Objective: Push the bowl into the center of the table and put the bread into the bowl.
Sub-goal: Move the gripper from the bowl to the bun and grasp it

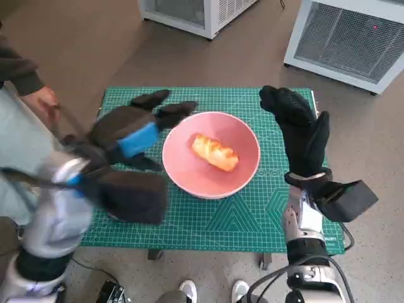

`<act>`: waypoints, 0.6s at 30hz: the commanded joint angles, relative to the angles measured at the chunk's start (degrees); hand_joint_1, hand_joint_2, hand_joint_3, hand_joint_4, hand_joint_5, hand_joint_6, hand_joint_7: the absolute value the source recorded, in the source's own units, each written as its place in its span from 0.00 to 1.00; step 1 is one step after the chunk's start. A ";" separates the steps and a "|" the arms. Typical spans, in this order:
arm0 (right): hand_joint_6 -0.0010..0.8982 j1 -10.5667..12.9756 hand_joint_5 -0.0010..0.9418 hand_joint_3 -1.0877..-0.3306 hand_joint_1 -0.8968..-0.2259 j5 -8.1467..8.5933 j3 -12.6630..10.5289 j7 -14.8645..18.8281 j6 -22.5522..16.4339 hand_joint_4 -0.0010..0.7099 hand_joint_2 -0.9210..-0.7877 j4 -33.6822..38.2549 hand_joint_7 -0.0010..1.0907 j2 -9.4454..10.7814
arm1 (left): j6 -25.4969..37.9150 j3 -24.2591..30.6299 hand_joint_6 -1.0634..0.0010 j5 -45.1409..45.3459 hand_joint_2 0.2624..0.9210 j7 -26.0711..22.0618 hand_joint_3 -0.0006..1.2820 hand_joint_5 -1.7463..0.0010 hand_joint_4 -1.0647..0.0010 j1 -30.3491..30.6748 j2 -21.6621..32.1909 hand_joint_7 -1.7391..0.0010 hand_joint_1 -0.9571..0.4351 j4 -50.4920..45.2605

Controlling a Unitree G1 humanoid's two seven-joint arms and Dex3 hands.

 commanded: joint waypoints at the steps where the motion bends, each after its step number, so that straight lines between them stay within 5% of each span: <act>1: 0.09 0.95 0.01 0.38 0.25 0.04 0.26 0.02 1.63 0.39 0.00 -0.02 0.50 0.40 | 0.28 3.91 0.81 -1.68 0.64 -1.13 0.00 1.00 0.93 4.28 3.66 1.00 0.53 -2.38; 18: 0.09 0.66 0.01 0.39 0.25 0.88 0.18 1.72 2.95 0.40 0.00 0.41 0.49 0.67 | 0.09 7.61 0.81 -0.63 0.65 -2.72 0.00 1.00 0.94 18.23 10.85 1.00 0.53 -6.70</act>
